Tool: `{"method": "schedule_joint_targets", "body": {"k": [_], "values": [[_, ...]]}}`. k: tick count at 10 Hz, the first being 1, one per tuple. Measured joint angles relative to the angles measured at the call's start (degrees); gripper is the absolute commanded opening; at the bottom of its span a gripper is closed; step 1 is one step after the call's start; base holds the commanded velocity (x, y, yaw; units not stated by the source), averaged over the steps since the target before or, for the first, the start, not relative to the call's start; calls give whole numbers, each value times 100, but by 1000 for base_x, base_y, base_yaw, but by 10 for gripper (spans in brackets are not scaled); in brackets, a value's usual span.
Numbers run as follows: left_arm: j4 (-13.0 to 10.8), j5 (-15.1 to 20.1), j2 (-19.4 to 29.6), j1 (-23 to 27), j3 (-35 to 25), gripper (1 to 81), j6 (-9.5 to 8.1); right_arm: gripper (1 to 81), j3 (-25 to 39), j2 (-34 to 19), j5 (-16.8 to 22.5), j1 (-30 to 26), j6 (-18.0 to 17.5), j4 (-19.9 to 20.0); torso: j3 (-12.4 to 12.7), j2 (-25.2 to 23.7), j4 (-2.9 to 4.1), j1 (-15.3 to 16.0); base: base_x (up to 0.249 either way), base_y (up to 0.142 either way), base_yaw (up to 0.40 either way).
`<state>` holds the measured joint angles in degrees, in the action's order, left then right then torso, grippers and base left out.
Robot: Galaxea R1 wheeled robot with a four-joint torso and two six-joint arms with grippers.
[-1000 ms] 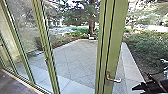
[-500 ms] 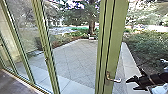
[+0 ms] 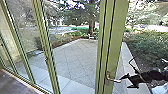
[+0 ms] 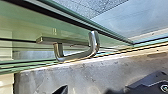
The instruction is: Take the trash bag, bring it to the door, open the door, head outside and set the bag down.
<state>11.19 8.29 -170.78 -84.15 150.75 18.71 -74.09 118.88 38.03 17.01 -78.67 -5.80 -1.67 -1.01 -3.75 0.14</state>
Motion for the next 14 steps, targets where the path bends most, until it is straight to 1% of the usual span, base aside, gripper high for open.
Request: {"method": "schedule_joint_targets", "body": {"k": [3, 4, 6, 8, 10, 12, 14], "values": [[2, 2, -28, 0, 9, 10, -13, 811, -440, 276, -69, 30, -1001, -1, -2, 0, -2, 5, 0, 0, 0], [2, 0, -32, -2, 9, 10, -13, 811, -499, 366, -133, 29, -1221, -4, -2, 2, 0, 5, 0, 0, 0], [2, 0, -30, -2, 9, 10, -13, 811, -650, 588, -155, 40, -1485, -20, -5, 2, 0, 7, 0, 0, 0], [2, 0, -28, 0, 11, 10, -13, 811, -892, 763, -194, 276, -1676, -41, -5, 2, 0, 9, 0, 0, 0], [2, 0, -26, -2, 9, 10, -13, 811, -1203, 894, -207, 510, -1740, -41, -7, 2, -2, 9, 0, 0, 0], [2, -5, -15, -18, 9, 10, -13, 811, -1474, 1058, -315, 503, -1742, -39, -7, 2, 0, 9, 0, 0, 0], [2, 0, -15, -38, 11, 10, -13, 811, -1727, 1174, -221, 503, -1766, -45, -7, 2, 0, 11, 0, 0, 0]]}}
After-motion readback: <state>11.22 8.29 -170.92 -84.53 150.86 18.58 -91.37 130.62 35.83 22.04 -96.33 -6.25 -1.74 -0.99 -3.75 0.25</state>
